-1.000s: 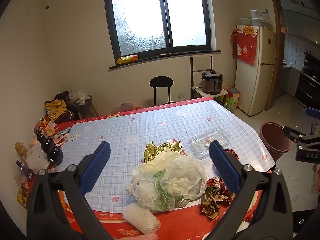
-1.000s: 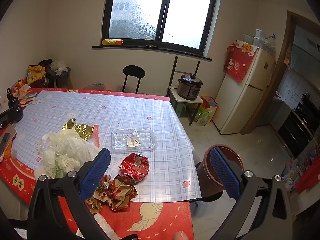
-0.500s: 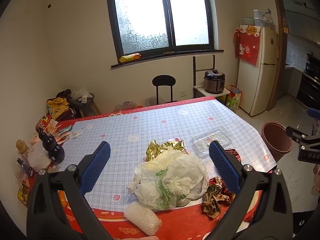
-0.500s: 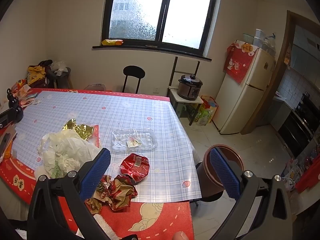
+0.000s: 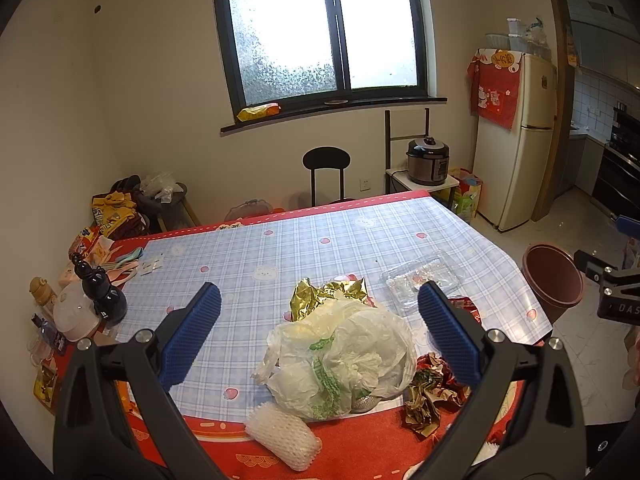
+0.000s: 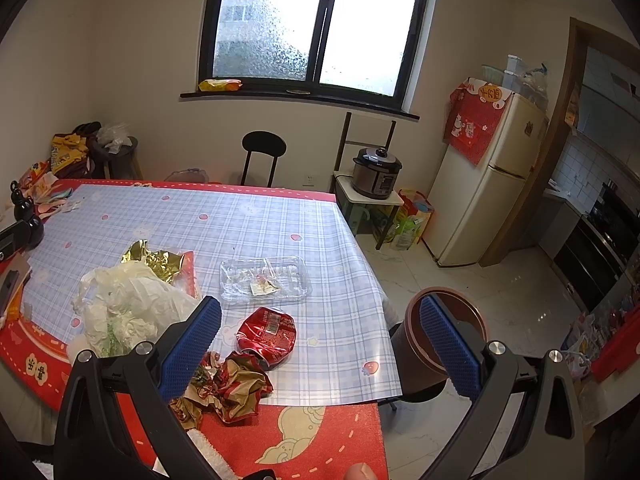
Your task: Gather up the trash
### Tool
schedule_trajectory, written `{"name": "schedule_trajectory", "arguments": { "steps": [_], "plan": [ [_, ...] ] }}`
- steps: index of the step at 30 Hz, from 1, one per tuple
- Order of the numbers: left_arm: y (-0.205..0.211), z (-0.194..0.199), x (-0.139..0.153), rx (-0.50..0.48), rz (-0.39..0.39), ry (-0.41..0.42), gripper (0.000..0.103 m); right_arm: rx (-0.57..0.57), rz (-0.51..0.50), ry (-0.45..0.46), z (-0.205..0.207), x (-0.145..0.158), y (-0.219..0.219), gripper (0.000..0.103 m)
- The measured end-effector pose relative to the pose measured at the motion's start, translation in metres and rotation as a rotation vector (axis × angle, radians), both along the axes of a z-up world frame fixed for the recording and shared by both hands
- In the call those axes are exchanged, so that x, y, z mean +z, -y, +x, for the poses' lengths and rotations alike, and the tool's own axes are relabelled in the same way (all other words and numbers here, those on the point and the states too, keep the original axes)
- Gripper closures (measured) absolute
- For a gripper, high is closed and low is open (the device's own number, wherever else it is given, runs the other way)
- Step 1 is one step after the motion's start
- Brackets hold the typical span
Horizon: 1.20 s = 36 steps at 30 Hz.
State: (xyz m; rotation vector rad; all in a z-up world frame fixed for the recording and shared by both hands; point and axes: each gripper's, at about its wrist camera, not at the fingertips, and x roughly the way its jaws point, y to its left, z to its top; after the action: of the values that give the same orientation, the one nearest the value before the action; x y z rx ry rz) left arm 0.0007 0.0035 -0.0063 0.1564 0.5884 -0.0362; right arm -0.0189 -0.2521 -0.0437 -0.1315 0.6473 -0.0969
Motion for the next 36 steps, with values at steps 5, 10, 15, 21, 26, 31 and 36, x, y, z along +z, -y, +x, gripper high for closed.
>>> {"name": "schedule_trajectory", "arguments": {
  "steps": [5, 10, 15, 21, 26, 31, 36],
  "plan": [
    [0.0007, 0.0017, -0.0017, -0.002, -0.001, 0.000, 0.006, -0.004, -0.003, 0.001, 0.0002, 0.0000, -0.0001, 0.005],
    [0.0009, 0.0020, -0.0018, -0.001, -0.002, 0.001, 0.006, -0.007, -0.002, -0.001, 0.0008, 0.0004, 0.0007, 0.005],
    [0.0023, 0.0053, -0.0058, -0.006, -0.002, 0.003, 0.006, -0.016, -0.003, 0.003, 0.0012, 0.0019, 0.0011, 0.005],
    [0.0019, 0.0064, -0.0045, -0.010, 0.002, 0.007, 0.006, -0.019, 0.000, 0.004, 0.0010, 0.0016, 0.0009, 0.005],
    [0.0011, 0.0066, -0.0021, -0.010, 0.003, 0.008, 0.006, -0.020, 0.001, 0.004, 0.0012, 0.0022, 0.0010, 0.005],
    [-0.0003, 0.0066, -0.0006, -0.010, 0.001, 0.008, 0.006, -0.018, 0.001, 0.004, 0.0012, 0.0022, 0.0001, 0.005],
    [-0.0019, 0.0063, 0.0005, -0.011, 0.002, 0.010, 0.006, -0.012, 0.001, 0.004, 0.0016, 0.0039, -0.0036, 0.005]
  ]
}}
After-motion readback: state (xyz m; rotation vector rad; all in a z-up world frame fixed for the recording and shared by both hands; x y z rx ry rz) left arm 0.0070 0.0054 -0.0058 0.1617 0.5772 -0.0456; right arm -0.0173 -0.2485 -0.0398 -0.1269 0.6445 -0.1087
